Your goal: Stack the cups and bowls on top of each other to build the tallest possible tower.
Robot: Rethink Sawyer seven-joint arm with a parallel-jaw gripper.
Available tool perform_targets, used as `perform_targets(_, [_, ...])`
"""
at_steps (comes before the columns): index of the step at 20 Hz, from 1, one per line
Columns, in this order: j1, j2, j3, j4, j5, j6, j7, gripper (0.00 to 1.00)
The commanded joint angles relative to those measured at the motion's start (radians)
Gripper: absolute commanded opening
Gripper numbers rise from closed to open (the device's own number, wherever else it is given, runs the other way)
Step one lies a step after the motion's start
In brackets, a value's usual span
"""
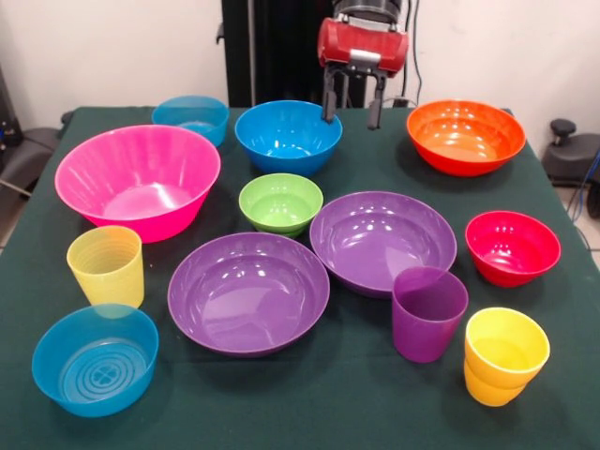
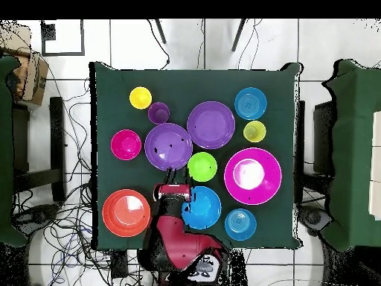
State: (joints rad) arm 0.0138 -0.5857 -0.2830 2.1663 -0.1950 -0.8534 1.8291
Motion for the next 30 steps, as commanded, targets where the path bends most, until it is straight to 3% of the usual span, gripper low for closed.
perform_targets(1, [0.027, -0.043, 0.008, -0.053, -0.007, 0.153, 0.064, 1.0])
perform_targets(6, [-0.009, 0.039, 0.036, -0.074, -0.01, 0.144, 0.104, 1.0])
perform_targets(9, [-0.078, 0.107, 0.116, -0.107, -0.039, 0.286, 0.12, 1.0])
perform_targets(12, [-0.096, 0.137, 0.136, -0.123, -0.045, 0.302, 0.12, 1.0])
perform_targets(16, [-0.164, 0.153, 0.221, -0.141, -0.094, 0.463, 0.098, 1.0])
perform_targets(21, [-0.193, 0.164, 0.27, -0.134, -0.062, 0.659, 0.064, 1.0])
perform_targets(30, [-0.185, 0.16, 0.271, -0.133, -0.057, 0.673, 0.094, 1.0])
